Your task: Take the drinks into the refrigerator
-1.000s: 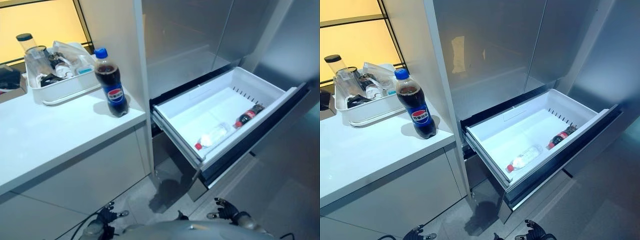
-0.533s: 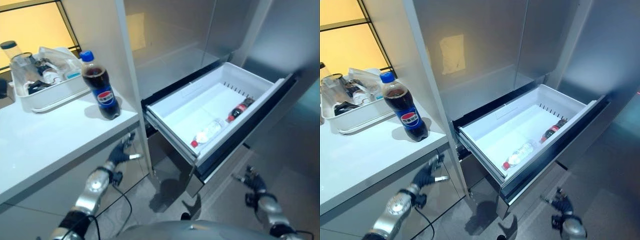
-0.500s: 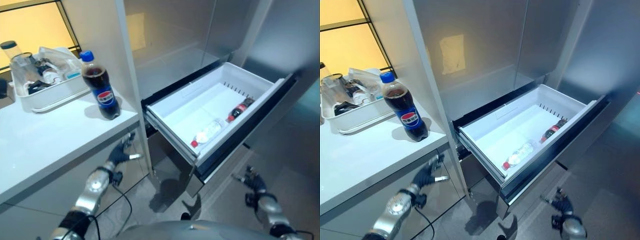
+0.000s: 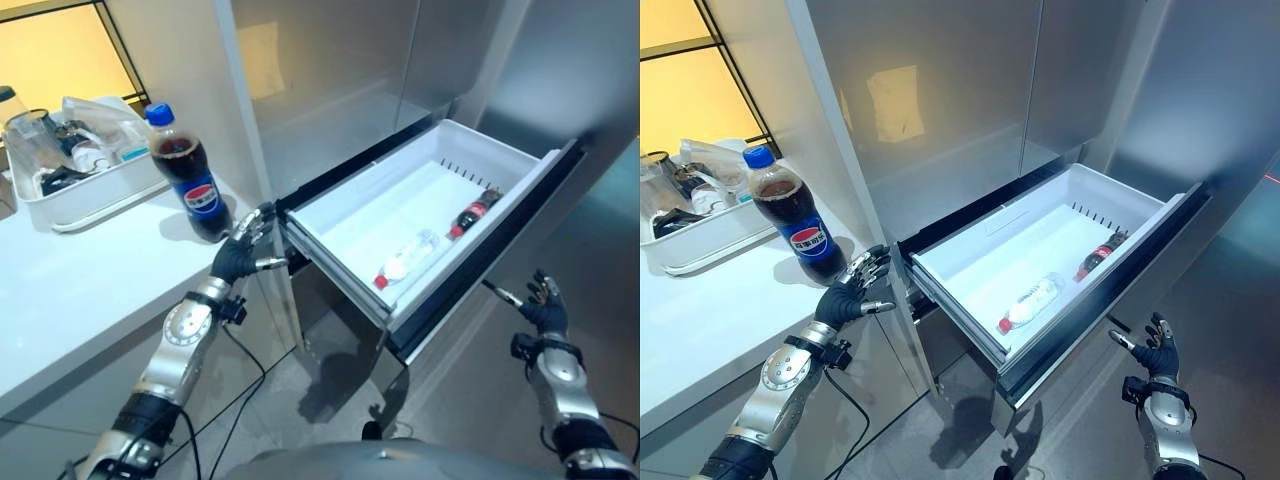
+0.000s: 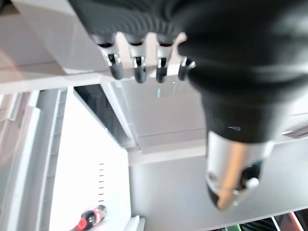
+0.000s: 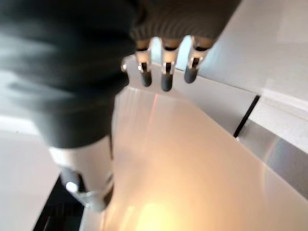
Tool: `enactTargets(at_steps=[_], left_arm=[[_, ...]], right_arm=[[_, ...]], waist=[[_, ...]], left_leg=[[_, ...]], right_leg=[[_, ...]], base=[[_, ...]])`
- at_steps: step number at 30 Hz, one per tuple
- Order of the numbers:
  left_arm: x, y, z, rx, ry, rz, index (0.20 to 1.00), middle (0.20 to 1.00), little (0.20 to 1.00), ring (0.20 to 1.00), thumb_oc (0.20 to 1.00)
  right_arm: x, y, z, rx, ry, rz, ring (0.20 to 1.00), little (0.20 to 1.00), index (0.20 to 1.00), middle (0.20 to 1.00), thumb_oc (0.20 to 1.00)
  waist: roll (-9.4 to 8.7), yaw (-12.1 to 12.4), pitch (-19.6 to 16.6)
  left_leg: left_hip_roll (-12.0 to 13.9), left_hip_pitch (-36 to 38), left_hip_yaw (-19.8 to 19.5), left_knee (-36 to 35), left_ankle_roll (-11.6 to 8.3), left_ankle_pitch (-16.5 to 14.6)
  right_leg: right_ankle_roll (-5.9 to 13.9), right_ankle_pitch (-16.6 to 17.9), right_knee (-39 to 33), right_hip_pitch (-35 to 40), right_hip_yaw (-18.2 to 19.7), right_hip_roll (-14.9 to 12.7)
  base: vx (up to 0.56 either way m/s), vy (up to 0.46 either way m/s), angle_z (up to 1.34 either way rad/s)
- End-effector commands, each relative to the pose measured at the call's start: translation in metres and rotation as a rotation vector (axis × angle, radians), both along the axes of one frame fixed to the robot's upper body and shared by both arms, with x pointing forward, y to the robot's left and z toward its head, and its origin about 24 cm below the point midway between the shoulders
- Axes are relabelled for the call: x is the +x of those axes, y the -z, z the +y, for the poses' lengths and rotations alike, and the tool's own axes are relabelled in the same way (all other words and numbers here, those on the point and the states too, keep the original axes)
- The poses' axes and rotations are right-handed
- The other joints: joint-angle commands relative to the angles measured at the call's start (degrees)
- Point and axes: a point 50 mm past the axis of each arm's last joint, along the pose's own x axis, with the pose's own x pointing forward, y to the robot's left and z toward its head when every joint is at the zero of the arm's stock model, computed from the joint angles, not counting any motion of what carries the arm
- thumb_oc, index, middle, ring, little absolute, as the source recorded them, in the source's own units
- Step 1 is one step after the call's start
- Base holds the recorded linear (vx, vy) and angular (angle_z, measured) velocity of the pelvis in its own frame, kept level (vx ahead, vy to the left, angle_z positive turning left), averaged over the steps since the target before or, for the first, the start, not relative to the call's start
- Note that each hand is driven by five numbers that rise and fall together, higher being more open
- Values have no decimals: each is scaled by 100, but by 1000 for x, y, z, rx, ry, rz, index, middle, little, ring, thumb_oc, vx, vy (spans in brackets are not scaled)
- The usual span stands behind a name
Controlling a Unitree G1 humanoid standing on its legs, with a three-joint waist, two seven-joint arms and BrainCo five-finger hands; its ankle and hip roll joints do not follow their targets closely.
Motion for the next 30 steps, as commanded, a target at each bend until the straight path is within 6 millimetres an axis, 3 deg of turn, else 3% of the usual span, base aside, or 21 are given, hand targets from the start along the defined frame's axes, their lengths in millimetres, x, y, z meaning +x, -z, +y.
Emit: enactTargets(at_steps=[1,7,13,15,17,18,21,30], left_arm=[[4,-41,5,-79,1,-206,1000,1000,1000,1000,1000],[-18,-67,22,-157,-11,-323,1000,1000,1000,1000,1000],[-36,-72,35,-145,-40,-339,1000,1000,1000,1000,1000],[-43,-77,37,-132,-43,-358,1000,1000,1000,1000,1000],[-45,-78,38,-133,-44,-361,1000,1000,1000,1000,1000],[-48,-78,40,-133,-54,-365,1000,1000,1000,1000,1000],[-53,-79,44,-133,-67,-370,1000,1000,1000,1000,1000],[-61,-83,45,-169,-78,-402,1000,1000,1000,1000,1000]], right_arm=[[24,-54,-4,-98,-13,-259,1000,1000,1000,1000,1000],[26,-86,10,-152,-112,-394,1000,1000,1000,1000,1000],[25,-112,31,-152,-230,-521,1000,1000,1000,1000,1000],[22,-131,45,-109,-301,-632,1000,1000,1000,1000,1000],[22,-133,50,-82,-328,-652,1000,1000,1000,1000,1000],[20,-147,61,-69,-406,-717,1000,1000,1000,1000,1000],[15,-162,67,-71,-459,-792,1000,1000,1000,1000,1000],[13,-183,86,-54,-574,-897,1000,1000,1000,1000,1000]], waist=[[-183,63,-101],[-177,113,-75],[-183,185,-53],[-182,221,-36],[-192,227,-31],[-198,246,-18],[-212,275,1],[-246,361,32]], left_leg=[[-148,-118,-250,38,128,-298],[-150,-148,-263,38,135,-284],[-153,-161,-281,38,134,-265],[-157,-182,-290,38,133,-247],[-157,-187,-294,38,131,-240],[-157,-197,-298,38,128,-226],[-154,-220,-312,38,127,-214],[-142,-292,-373,38,120,-169]], right_leg=[[633,-158,386,50,253,-343],[623,-138,378,40,234,-354],[612,-115,352,51,212,-370],[601,-110,343,55,180,-365],[601,-108,341,55,165,-370],[596,-98,336,50,149,-367],[588,-99,341,45,125,-362],[581,-73,324,14,41,-372]], base=[[0,0,0],[0,0,0],[0,0,0],[0,0,0],[0,0,0],[0,0,0],[-16,-11,4],[-5,-3,1]])
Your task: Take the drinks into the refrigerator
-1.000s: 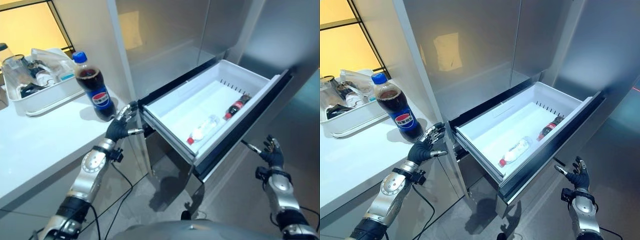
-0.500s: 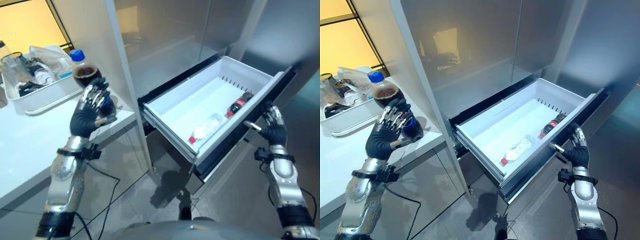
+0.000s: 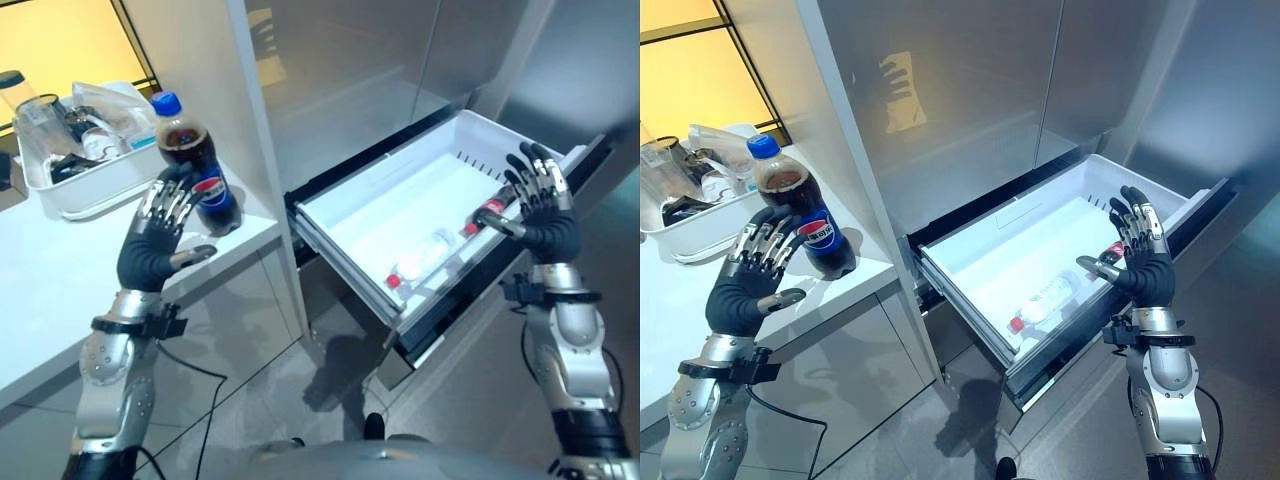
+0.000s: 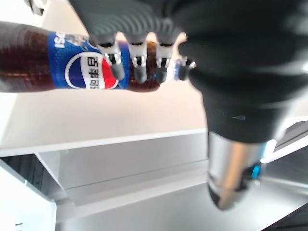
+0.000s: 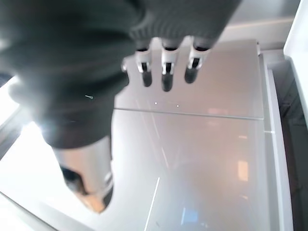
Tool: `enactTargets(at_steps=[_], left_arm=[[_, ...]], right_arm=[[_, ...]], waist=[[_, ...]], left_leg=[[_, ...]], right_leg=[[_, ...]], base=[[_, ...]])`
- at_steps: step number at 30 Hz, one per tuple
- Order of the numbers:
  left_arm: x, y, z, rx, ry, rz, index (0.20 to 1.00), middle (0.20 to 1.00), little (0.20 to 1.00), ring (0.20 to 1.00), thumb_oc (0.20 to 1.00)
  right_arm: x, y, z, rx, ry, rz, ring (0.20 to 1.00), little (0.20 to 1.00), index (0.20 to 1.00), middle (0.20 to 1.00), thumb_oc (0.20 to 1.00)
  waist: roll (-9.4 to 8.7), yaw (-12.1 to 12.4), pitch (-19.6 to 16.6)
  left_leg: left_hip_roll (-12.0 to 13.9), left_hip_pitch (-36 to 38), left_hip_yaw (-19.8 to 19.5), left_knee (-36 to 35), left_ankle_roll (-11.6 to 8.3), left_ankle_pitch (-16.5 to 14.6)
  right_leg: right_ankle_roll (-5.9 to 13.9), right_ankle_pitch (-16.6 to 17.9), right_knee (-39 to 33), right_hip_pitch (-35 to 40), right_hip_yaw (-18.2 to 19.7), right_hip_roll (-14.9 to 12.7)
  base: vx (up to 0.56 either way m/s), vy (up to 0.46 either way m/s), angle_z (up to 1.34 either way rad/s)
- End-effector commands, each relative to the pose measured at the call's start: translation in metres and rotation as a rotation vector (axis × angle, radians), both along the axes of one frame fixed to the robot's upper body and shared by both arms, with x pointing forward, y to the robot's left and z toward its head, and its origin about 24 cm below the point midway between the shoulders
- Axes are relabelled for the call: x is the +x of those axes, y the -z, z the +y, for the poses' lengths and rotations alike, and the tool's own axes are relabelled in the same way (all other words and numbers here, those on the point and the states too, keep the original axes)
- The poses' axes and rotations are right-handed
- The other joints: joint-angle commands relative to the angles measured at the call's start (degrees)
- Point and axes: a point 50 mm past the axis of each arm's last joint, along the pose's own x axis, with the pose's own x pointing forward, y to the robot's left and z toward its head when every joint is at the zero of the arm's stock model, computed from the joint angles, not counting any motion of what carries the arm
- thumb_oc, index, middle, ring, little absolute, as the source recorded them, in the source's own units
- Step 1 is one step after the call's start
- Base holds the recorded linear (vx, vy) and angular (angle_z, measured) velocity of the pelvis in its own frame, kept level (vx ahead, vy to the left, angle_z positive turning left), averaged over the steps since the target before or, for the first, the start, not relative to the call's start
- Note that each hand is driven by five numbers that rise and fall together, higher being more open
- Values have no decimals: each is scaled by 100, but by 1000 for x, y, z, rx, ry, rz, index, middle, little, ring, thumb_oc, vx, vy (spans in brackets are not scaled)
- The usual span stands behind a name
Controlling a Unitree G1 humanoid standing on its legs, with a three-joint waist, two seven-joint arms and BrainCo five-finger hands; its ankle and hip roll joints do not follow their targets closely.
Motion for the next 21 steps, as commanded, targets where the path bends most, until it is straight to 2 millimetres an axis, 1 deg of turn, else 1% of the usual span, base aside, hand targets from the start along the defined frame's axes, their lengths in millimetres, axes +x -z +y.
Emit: enactTargets(at_steps=[1,2,5,6,7,8,9,10,11,12,13,14,15,18,21], left_arm=[[-10,-25,3,13,7,-136,1000,1000,1000,1000,1000],[-12,-22,6,12,-11,-123,1000,1000,1000,1000,1000],[-15,-20,11,22,-43,-108,1000,1000,1000,1000,1000],[-18,-16,17,20,-79,-93,1000,1000,1000,1000,1000],[-18,-16,17,20,-79,-93,1000,1000,1000,1000,1000],[-19,-15,22,22,-117,-94,1000,1000,1000,1000,1000],[-19,-15,23,23,-131,-99,1000,1000,1000,1000,1000],[-19,-16,25,27,-150,-104,1000,1000,1000,1000,1000],[-19,-17,25,31,-160,-114,1000,1000,1000,1000,1000],[-19,-17,27,31,-168,-113,1000,1000,1000,1000,1000],[-20,-17,27,30,-175,-119,1000,1000,1000,1000,1000],[-20,-16,29,31,-191,-116,1000,1000,1000,1000,1000],[-20,-17,30,34,-200,-117,1000,1000,1000,1000,1000],[-20,-16,33,34,-221,-120,1000,1000,1000,1000,1000],[-19,-14,36,28,-259,-116,1000,1000,1000,1000,1000]], right_arm=[[2,-41,15,4,-105,-218,1000,1000,1000,1000,1000],[2,-41,18,6,-138,-213,1000,1000,1000,1000,1000],[2,-42,22,-7,-165,-210,1000,1000,1000,1000,1000],[2,-43,23,-15,-184,-207,1000,1000,1000,1000,1000],[2,-43,23,-15,-184,-207,1000,1000,1000,1000,1000],[3,-44,26,-24,-196,-207,1000,1000,1000,1000,1000],[4,-44,27,-21,-206,-206,1000,1000,1000,1000,1000],[5,-44,28,-25,-208,-205,1000,1000,1000,1000,1000],[5,-44,28,-28,-212,-205,1000,1000,1000,1000,1000],[6,-44,29,-29,-217,-203,1000,1000,1000,1000,1000],[7,-44,29,-29,-217,-200,1000,1000,1000,1000,1000],[8,-44,29,-27,-217,-196,1000,1000,1000,1000,1000],[8,-44,29,-30,-217,-198,1000,1000,1000,1000,1000],[10,-45,28,-28,-210,-198,1000,1000,1000,1000,1000],[12,-45,27,-23,-203,-197,1000,1000,1000,1000,1000]], waist=[[-316,81,-98],[-325,109,-76],[-334,150,-57],[-343,176,-36],[-343,174,-37],[-344,222,-20],[-356,232,5],[-353,252,-1],[-366,273,20],[-371,293,12],[-385,305,33],[-384,328,24],[-397,342,46],[-403,369,64],[-427,416,99]], left_leg=[[-141,-214,-318,8,120,-150],[-138,-236,-323,8,119,-141],[-140,-255,-344,8,118,-129],[-141,-278,-373,8,120,-116],[-141,-279,-375,8,120,-116],[-132,-267,-413,8,117,-174],[-141,-305,-416,8,120,-104],[-136,-292,-445,8,118,-166],[-142,-330,-452,8,120,-95],[-138,-322,-482,8,117,-155],[-146,-359,-489,8,117,-82],[-139,-348,-523,8,111,-140],[-146,-390,-526,8,110,-68],[-130,-407,-607,8,99,-118],[-131,-464,-708,8,88,-96]], right_leg=[[570,-65,318,31,93,-367],[576,-57,318,17,69,-374],[574,-66,332,1,57,-378],[571,-78,356,-25,20,-379],[571,-79,357,-25,18,-379],[581,-135,359,1,-7,-374],[567,-90,381,-40,-28,-384],[582,-142,371,-14,-41,-379],[567,-99,386,-46,-58,-392],[576,-154,370,-16,-67,-385],[560,-107,388,-53,-86,-399],[568,-163,380,-27,-103,-392],[553,-119,403,-66,-138,-404],[550,-191,425,-59,-192,-402],[532,-224,455,-68,-281,-408]], base=[[-4,-6,5],[-4,-6,6],[-9,-3,9],[-10,0,7],[29,4,10],[-11,-1,11],[28,4,13],[-49,-6,10],[34,1,16],[-43,-9,18],[40,1,23],[-38,-7,16],[0,-3,15],[9,-16,18],[-16,-24,24]])
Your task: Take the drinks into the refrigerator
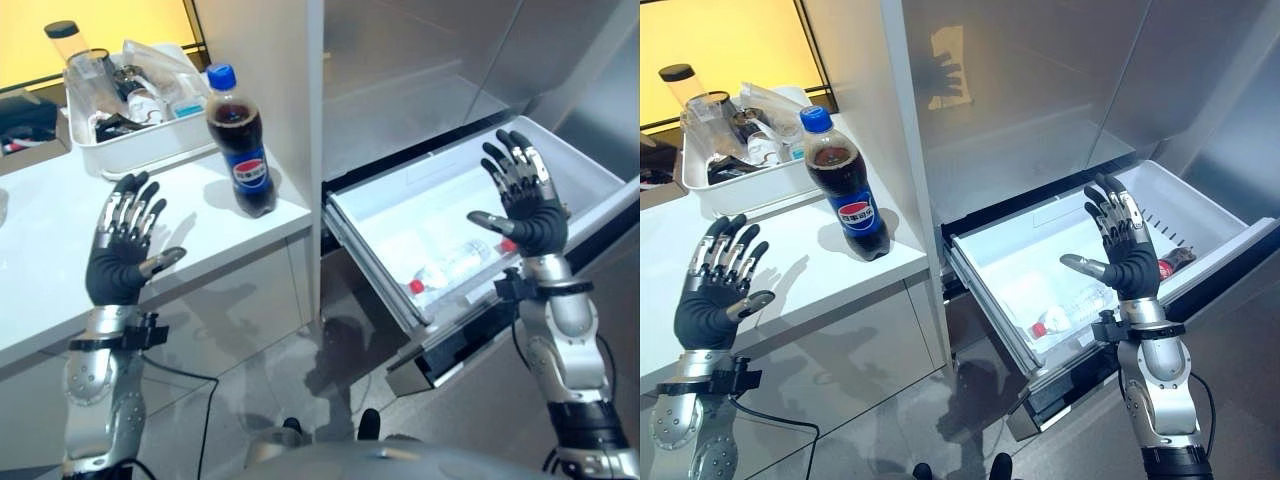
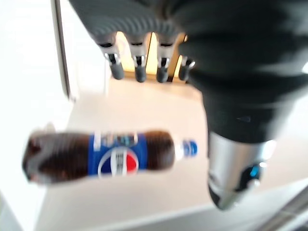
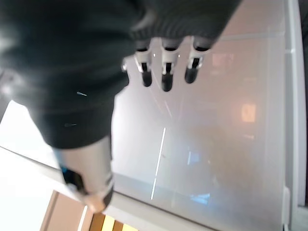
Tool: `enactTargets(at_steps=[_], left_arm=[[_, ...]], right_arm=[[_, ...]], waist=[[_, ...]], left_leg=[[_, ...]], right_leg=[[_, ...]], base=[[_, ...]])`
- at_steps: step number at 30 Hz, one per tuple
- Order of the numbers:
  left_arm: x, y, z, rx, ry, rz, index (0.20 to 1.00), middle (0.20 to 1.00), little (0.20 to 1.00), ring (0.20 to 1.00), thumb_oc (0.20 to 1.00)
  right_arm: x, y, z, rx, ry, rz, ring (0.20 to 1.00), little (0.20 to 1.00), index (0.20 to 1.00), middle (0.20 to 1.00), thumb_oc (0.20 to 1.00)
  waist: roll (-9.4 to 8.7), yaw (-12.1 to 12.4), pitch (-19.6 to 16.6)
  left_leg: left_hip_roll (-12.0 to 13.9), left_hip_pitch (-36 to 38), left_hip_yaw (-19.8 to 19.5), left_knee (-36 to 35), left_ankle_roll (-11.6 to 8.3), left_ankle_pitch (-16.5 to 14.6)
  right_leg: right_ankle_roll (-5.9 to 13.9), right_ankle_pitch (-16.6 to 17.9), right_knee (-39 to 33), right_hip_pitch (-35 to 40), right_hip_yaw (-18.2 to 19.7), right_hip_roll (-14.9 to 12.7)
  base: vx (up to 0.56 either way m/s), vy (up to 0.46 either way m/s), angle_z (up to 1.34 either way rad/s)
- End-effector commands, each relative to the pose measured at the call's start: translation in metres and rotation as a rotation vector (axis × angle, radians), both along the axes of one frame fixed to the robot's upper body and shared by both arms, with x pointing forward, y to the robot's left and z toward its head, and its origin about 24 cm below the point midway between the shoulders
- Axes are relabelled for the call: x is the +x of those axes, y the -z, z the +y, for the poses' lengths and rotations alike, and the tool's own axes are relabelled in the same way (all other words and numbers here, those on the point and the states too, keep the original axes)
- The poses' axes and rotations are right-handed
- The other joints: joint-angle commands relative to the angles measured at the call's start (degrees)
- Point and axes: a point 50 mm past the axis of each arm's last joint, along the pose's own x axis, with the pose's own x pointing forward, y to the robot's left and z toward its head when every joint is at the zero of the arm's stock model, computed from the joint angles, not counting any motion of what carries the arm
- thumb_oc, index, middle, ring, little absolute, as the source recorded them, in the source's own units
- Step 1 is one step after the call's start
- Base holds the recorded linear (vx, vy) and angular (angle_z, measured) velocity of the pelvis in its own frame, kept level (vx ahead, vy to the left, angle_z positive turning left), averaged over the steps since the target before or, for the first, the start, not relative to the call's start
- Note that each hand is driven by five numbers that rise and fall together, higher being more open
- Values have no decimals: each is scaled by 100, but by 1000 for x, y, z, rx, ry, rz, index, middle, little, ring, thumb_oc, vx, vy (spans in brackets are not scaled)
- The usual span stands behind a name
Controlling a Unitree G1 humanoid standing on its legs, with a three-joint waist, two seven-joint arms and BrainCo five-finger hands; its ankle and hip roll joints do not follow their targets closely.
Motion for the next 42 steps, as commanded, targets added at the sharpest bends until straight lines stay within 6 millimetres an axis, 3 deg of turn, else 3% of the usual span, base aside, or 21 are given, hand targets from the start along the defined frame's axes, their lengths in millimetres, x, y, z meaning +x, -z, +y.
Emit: enactTargets(at_steps=[1,7,12,21,34,42], left_arm=[[-3,-15,14,103,-119,-77,1000,1000,1000,1000,1000],[1,-12,21,170,-249,-51,1000,1000,1000,1000,1000],[16,-11,24,242,-300,-25,1000,1000,1000,1000,1000],[48,-6,24,306,-289,35,1000,1000,1000,1000,1000],[86,-25,9,385,-226,9,1000,1000,1000,1000,1000],[99,-11,-3,400,-177,70,1000,1000,1000,1000,1000]], right_arm=[[6,-32,8,7,-47,-150,1000,1000,1000,1000,1000],[9,-30,6,1,-28,-137,1000,1000,1000,1000,1000],[12,-30,10,-13,-50,-125,1000,1000,1000,1000,1000],[14,-33,26,-32,-166,-121,1000,1000,1000,1000,1000],[15,-32,45,-68,-310,-87,1000,1000,1000,1000,1000],[10,-31,48,-64,-346,-86,1000,1000,1000,1000,1000]], waist=[[-239,19,-54],[-237,40,-71],[-199,-18,-72],[-129,-215,-101],[-64,-520,-137],[-70,-658,-177]], left_leg=[[-107,-163,-178,6,65,-139],[-115,-187,-297,6,45,-120],[-107,-175,-297,6,41,-126],[-91,-35,-89,6,49,-200],[-57,111,244,6,71,-301],[-65,244,385,6,105,-365]], right_leg=[[478,-119,465,-18,136,-322],[461,-166,461,31,0,-334],[454,-195,512,10,-4,-338],[472,-201,531,-5,197,-291],[514,-227,592,-104,555,-213],[520,-284,682,-122,713,-172]], base=[[-1,-11,24],[16,-14,24],[5,1,8],[15,14,-6],[23,21,-19],[28,12,-17]])
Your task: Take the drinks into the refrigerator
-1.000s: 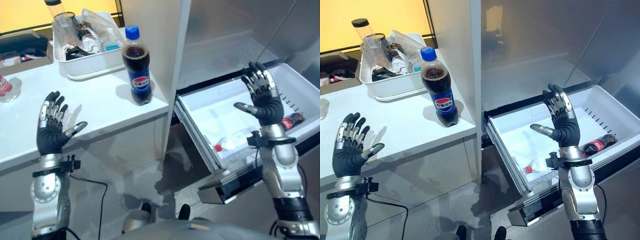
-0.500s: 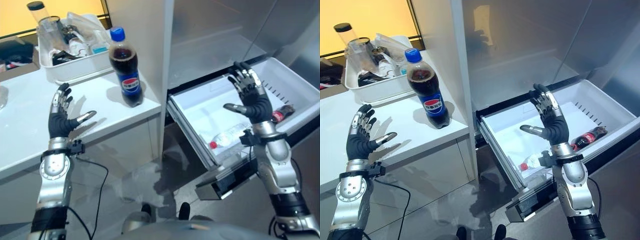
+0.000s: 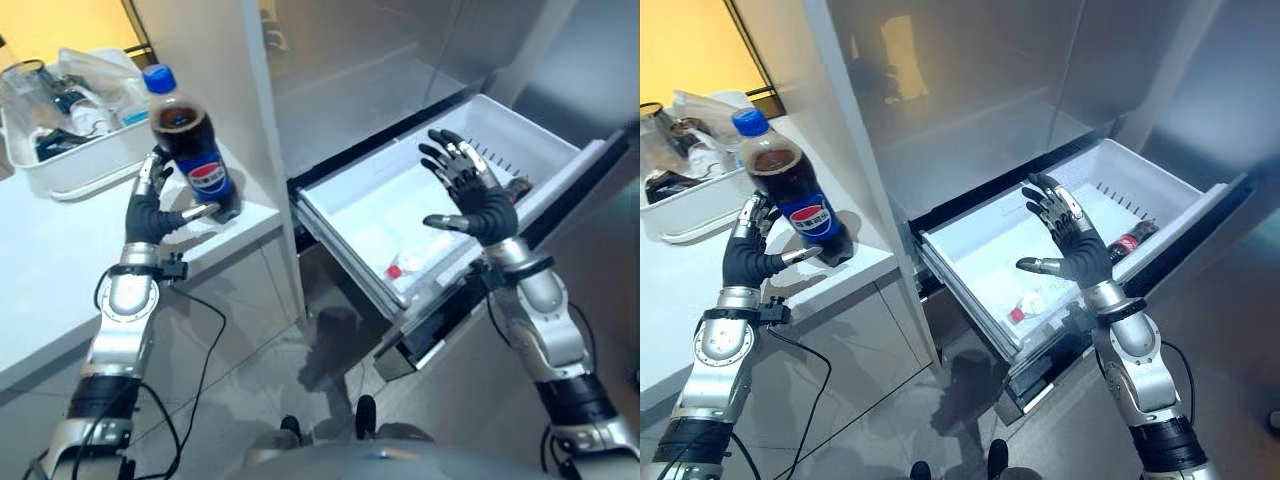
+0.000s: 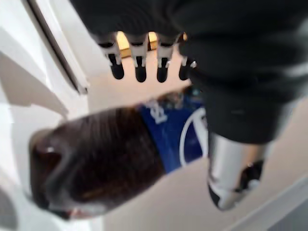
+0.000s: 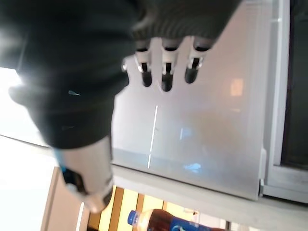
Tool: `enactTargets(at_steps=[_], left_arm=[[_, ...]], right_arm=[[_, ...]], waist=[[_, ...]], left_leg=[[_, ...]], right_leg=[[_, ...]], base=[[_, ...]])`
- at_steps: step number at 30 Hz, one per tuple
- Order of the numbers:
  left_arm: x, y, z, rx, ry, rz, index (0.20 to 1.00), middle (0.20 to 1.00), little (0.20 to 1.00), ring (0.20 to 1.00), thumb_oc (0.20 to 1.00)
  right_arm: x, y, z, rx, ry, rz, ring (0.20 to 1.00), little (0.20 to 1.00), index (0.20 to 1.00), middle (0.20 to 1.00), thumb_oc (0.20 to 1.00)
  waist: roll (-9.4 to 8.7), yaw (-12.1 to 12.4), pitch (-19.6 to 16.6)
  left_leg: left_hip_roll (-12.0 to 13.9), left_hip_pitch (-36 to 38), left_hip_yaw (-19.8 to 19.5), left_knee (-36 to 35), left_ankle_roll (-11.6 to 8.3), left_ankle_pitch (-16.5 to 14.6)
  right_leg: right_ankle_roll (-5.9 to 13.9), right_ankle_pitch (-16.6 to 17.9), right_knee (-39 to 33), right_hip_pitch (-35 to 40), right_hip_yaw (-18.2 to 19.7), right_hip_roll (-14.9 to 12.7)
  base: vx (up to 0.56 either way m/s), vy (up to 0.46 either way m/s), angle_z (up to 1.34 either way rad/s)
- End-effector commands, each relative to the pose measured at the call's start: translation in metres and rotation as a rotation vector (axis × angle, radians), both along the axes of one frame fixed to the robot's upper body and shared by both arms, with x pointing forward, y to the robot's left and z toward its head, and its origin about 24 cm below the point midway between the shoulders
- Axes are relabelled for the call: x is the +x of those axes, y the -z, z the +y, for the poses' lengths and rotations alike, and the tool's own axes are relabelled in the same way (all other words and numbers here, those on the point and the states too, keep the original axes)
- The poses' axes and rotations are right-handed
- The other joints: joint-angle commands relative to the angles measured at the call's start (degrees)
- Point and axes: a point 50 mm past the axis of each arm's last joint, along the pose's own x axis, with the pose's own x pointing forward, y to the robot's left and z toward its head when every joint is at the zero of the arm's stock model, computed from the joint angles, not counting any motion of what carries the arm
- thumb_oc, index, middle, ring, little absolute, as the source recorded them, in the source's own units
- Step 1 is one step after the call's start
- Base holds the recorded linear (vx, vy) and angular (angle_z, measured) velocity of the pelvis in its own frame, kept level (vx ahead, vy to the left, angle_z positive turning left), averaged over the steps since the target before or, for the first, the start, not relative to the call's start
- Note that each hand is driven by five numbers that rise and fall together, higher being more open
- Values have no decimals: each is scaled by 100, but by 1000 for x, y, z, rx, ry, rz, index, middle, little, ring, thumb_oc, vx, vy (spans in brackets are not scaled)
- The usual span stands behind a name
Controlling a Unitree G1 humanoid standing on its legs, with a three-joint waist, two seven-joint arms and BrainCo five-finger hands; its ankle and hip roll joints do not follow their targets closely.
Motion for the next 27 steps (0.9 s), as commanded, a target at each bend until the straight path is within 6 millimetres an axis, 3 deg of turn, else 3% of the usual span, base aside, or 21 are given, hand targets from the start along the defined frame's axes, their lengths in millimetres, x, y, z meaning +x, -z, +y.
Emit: enactTargets(at_steps=[1,7,10,27], left_arm=[[14,-10,-1,32,9,-32,1000,1000,1000,1000,1000],[19,-1,-8,60,44,26,1000,1000,1000,1000,1000],[25,15,-10,21,38,102,1000,1000,1000,1000,1000],[44,16,-17,0,11,124,1000,1000,1000,1000,1000]], right_arm=[[-6,-28,6,43,-68,-129,1000,1000,1000,1000,1000],[-9,-27,2,57,-61,-133,1000,1000,1000,1000,1000],[-12,-27,4,65,-77,-129,1000,1000,1000,1000,1000],[-15,-18,6,82,-93,-91,1000,1000,1000,1000,1000]], waist=[[-90,-27,-275],[-94,-86,-293],[-115,-142,-302],[-176,-245,-366]], left_leg=[[-95,97,-77,5,115,-375],[-94,140,18,31,126,-411],[-86,167,67,33,129,-427],[-70,266,107,4,115,-485]], right_leg=[[587,-431,683,-9,111,-256],[593,-446,688,7,200,-243],[599,-452,682,14,256,-225],[595,-477,673,59,321,-148]], base=[[27,11,-15],[15,6,-3],[14,2,-3],[8,-1,-4]])
